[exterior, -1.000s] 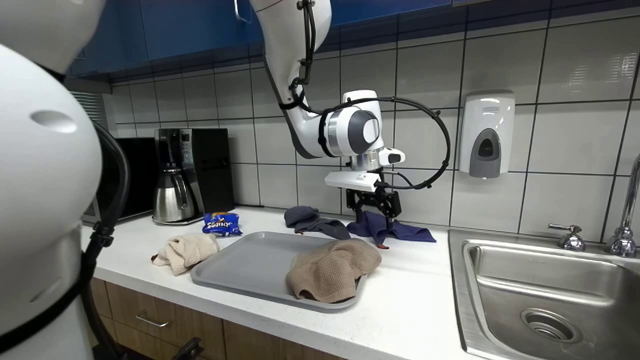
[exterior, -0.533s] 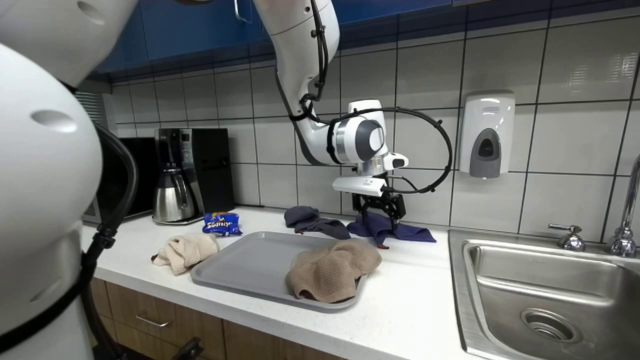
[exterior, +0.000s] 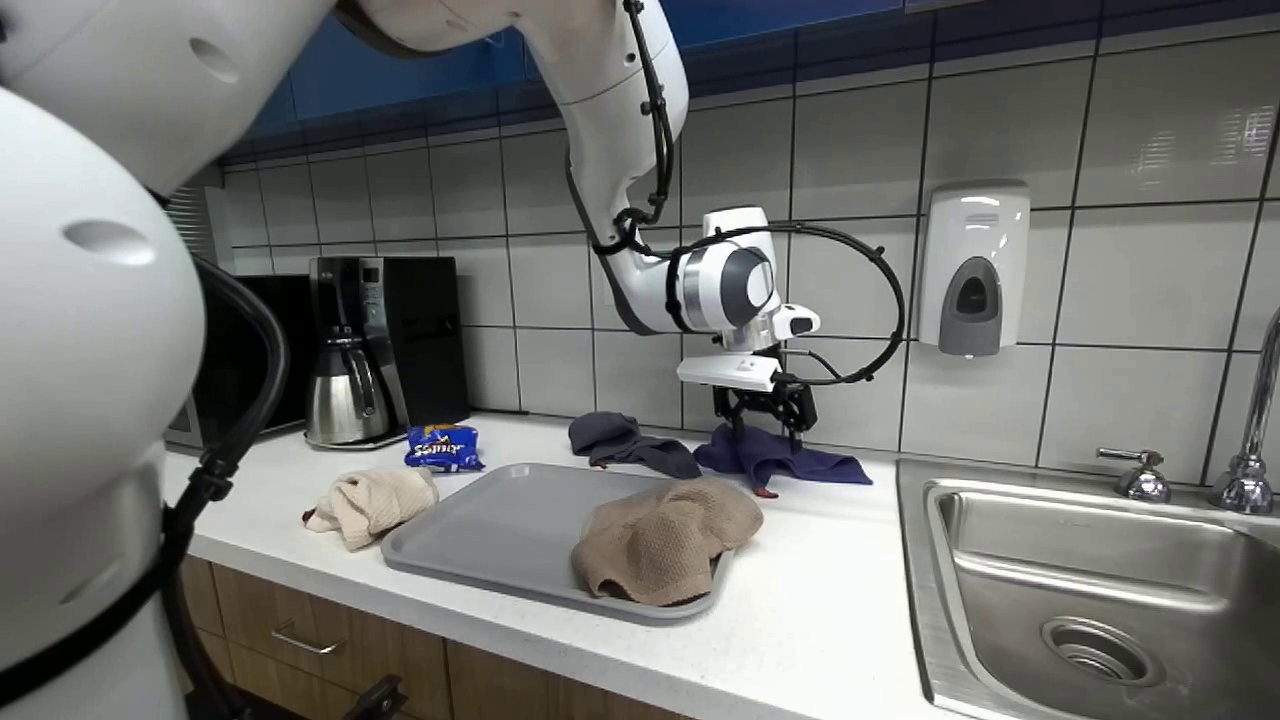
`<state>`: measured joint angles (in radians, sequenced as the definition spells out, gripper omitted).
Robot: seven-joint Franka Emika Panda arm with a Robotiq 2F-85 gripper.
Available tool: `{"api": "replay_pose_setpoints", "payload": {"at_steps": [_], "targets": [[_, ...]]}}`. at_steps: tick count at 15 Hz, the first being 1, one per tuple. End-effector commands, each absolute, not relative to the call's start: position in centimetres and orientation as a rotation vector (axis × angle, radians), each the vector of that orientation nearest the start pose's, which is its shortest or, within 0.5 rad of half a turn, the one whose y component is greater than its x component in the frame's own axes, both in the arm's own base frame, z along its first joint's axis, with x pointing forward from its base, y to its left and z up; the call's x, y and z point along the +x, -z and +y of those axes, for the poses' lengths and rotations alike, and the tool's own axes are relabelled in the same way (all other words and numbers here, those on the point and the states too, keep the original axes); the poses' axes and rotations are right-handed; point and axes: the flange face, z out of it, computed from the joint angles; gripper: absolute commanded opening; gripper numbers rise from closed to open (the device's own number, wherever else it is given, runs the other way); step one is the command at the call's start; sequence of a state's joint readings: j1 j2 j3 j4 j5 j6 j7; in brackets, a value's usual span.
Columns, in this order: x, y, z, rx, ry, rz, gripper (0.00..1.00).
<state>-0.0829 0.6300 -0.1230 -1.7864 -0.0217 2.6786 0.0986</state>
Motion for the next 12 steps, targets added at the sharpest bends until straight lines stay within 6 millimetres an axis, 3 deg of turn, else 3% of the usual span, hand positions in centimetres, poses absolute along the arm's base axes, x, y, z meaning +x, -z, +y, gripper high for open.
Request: {"api": "replay_pose_setpoints", "payload": {"at_steps": [1, 12], "targets": [[69.0, -23.0, -12.6, -3.185, 0.434, 0.342, 1.0], [72.6, -23.0, -9.5, -3.156, 0.511, 0.26, 1.0]]}}
